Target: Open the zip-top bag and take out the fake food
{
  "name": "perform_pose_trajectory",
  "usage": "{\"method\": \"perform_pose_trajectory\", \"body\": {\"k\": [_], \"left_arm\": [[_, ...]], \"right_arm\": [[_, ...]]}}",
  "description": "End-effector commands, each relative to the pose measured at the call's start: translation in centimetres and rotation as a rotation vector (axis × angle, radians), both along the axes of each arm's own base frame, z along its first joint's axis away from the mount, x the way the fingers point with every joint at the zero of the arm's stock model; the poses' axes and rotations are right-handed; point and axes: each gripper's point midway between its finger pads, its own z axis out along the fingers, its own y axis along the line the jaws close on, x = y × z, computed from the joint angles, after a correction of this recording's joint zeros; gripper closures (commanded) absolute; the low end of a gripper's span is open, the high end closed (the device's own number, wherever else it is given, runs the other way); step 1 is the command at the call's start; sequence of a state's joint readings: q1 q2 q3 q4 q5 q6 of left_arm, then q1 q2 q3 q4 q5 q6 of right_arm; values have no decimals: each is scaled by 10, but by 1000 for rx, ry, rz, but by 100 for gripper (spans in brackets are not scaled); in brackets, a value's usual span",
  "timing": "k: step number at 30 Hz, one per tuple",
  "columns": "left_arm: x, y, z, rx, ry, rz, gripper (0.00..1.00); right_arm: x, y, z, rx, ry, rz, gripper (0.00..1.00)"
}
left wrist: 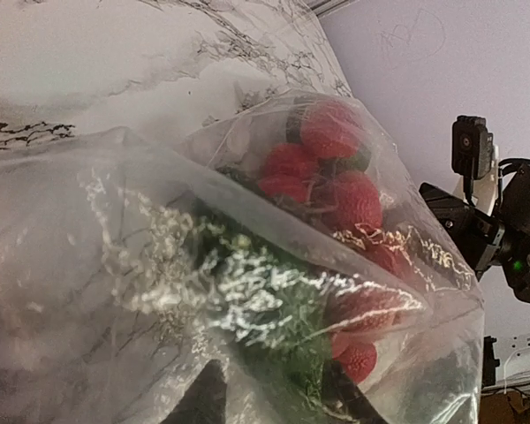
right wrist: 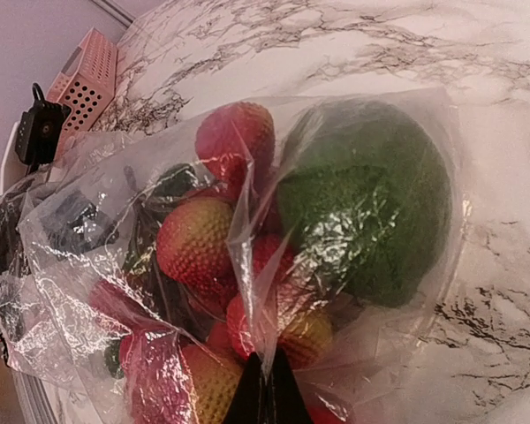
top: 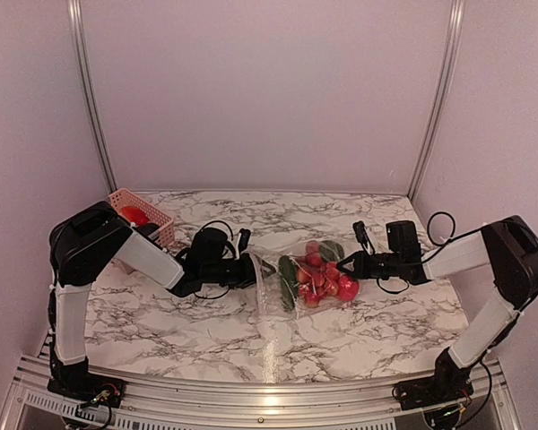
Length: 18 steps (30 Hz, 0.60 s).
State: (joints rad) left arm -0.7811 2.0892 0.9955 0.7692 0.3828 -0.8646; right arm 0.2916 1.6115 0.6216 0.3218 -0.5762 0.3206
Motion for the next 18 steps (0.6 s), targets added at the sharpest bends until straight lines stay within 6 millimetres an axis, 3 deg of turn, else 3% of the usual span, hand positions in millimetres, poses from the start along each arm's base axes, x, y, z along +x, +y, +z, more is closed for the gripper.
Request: {"method": "perform_pose_trajectory", "body": {"k": [1,10,18], "left_arm": [[4,-15,-7,10,15,-14,60],[0,-35,-23,84,9,-61,47],[-4,-33,-48,284,6,-58,43]], "right_arm": [[3,0,-11,0,35,4,100],[-3,17,-19,8,58,52,100],[-11,39,-17,27,60,109,100]]}}
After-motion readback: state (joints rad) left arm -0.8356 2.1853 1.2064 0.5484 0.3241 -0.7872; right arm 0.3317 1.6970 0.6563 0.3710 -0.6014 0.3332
